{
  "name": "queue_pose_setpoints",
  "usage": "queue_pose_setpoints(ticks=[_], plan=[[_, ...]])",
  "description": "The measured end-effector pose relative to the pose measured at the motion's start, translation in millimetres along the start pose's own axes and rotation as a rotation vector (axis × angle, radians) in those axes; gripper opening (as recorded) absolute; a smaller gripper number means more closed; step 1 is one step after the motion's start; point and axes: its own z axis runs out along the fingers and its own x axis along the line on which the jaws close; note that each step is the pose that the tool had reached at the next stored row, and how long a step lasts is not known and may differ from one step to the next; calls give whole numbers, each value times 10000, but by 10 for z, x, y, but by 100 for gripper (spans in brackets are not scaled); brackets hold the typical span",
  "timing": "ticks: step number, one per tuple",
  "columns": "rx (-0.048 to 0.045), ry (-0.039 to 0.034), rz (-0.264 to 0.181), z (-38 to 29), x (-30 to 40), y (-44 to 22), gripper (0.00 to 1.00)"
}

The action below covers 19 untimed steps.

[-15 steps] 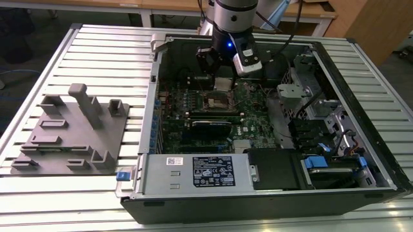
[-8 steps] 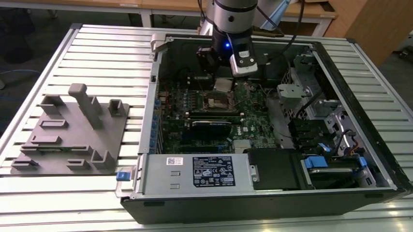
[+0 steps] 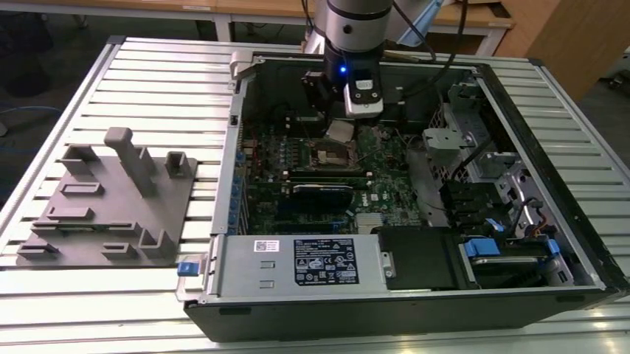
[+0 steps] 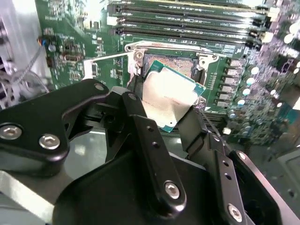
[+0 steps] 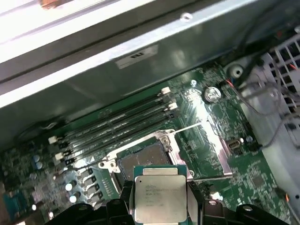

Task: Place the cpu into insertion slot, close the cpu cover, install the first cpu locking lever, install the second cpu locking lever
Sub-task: 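Place the cpu into insertion slot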

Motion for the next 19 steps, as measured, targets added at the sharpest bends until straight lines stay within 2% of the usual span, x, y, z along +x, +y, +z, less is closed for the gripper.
queue_pose_setpoints(ticks=[10, 11, 17, 19], plan=[[52, -153, 1800, 10, 0, -1, 54], [54, -163, 1912, 10, 0, -1, 54], [56, -166, 1940, 10, 0, -1, 54], [59, -183, 2143, 13, 1, 0, 54]])
